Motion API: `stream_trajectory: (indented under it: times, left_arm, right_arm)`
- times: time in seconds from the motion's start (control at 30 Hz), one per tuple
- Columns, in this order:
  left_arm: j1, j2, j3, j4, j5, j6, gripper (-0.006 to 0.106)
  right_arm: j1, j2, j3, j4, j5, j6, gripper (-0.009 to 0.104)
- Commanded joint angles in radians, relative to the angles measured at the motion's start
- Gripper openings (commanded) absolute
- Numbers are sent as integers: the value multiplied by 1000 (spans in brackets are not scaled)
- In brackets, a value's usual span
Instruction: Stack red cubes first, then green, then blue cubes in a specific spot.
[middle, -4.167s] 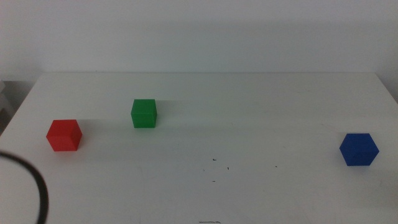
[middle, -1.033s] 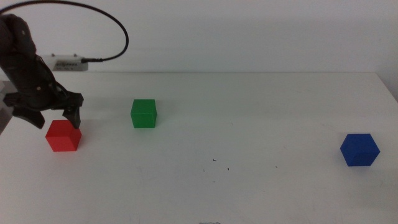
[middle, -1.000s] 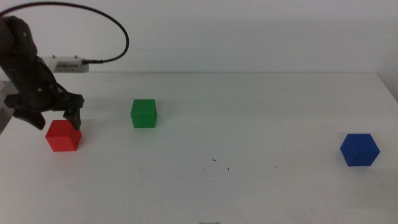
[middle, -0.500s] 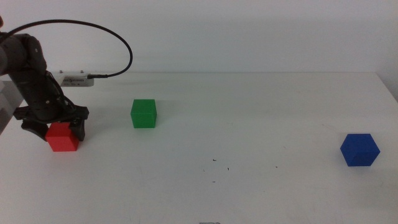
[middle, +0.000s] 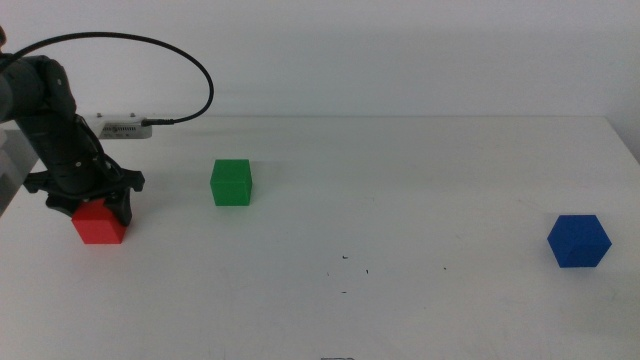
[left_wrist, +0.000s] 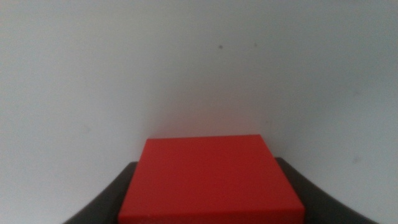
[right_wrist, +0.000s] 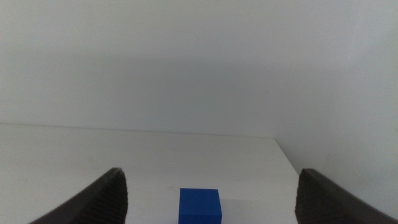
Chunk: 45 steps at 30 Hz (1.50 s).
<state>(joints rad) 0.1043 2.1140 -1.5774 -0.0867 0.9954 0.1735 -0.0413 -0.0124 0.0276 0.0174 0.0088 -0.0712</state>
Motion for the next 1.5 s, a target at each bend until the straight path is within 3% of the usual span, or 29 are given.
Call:
stream_trajectory:
  times: [0.0, 0.07, 0.2, 0.33, 0.57, 0.7, 1.23, 1.47]
  left_arm:
    - [-3, -61, -27, -19, 9, -9, 4]
    - [-3, -61, -27, -24, 14, -8, -2]
    - [-10, -82, -23, -55, 11, -9, -2]
    - [-40, -161, 34, -31, -25, -17, -2]
    - [-129, -370, 221, 67, -67, -251, -2]
    - [-177, -442, 254, 76, -25, -318, -2]
    - [-423, -495, 246, 95, 37, -553, -2]
    - [-537, -415, 113, 96, 98, -621, -2]
  right_arm:
    - [-5, -15, -11, -11, -78, -10, 71]
    - [-5, -15, -11, -11, -78, -10, 71]
    - [-5, -15, -11, -11, -78, -10, 71]
    - [-5, -15, -11, -11, -78, -10, 71]
    - [-5, -15, -11, -11, -78, -10, 71]
    - [-5, -15, -11, -11, -78, -10, 71]
    - [-5, -15, -11, -11, -78, -10, 71]
    - [-5, -15, -11, -11, -78, -10, 71]
